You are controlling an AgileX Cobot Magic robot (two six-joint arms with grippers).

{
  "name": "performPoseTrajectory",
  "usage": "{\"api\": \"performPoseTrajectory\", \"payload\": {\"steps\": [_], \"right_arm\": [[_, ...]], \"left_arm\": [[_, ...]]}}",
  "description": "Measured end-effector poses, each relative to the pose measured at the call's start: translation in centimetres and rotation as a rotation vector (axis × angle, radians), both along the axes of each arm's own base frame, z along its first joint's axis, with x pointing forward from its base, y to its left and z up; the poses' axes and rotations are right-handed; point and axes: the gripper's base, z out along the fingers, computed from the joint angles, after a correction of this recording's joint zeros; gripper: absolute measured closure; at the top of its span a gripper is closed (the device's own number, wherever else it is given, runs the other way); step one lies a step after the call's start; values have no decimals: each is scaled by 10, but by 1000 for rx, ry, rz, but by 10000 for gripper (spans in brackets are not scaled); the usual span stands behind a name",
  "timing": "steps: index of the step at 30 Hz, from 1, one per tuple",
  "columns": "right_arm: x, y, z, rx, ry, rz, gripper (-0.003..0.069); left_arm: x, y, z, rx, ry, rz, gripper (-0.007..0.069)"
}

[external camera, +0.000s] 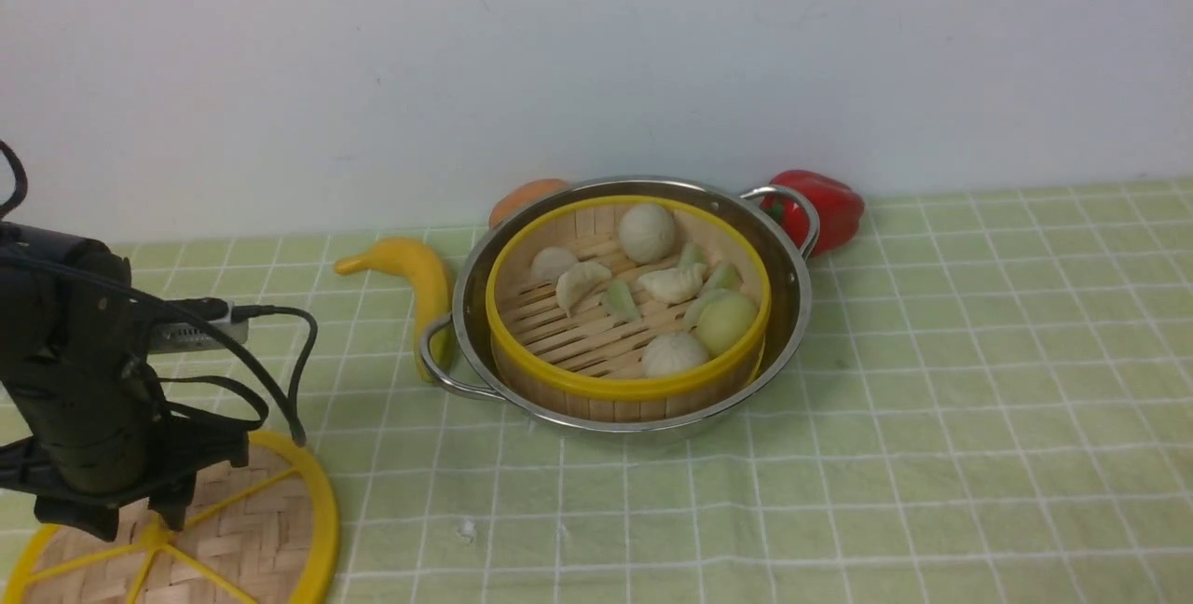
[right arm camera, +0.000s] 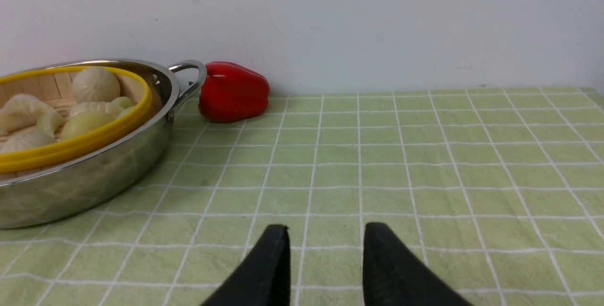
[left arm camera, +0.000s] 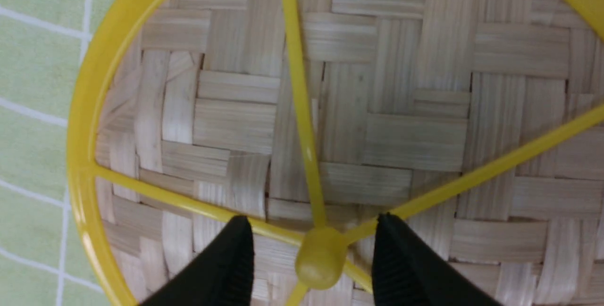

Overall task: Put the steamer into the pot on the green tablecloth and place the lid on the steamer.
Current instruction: 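Grasp the bamboo steamer lid lying on the table by its centre knob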

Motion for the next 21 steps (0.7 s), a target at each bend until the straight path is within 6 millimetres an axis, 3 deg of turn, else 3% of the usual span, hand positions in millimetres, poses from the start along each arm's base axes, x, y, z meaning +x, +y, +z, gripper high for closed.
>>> {"api": "performPoseTrajectory", "payload": {"steps": [9,16,21], "right_arm": [[0,0,0,1,0,0,419],[0,0,0,2,0,0,419],[0,0,0,2,0,0,419]], "left_arm": [[1,-1,-13,-14,57,15,300],[-1,0,-12,-2,90,-19,515],[-1,0,-10,1,97,-38,508]]}}
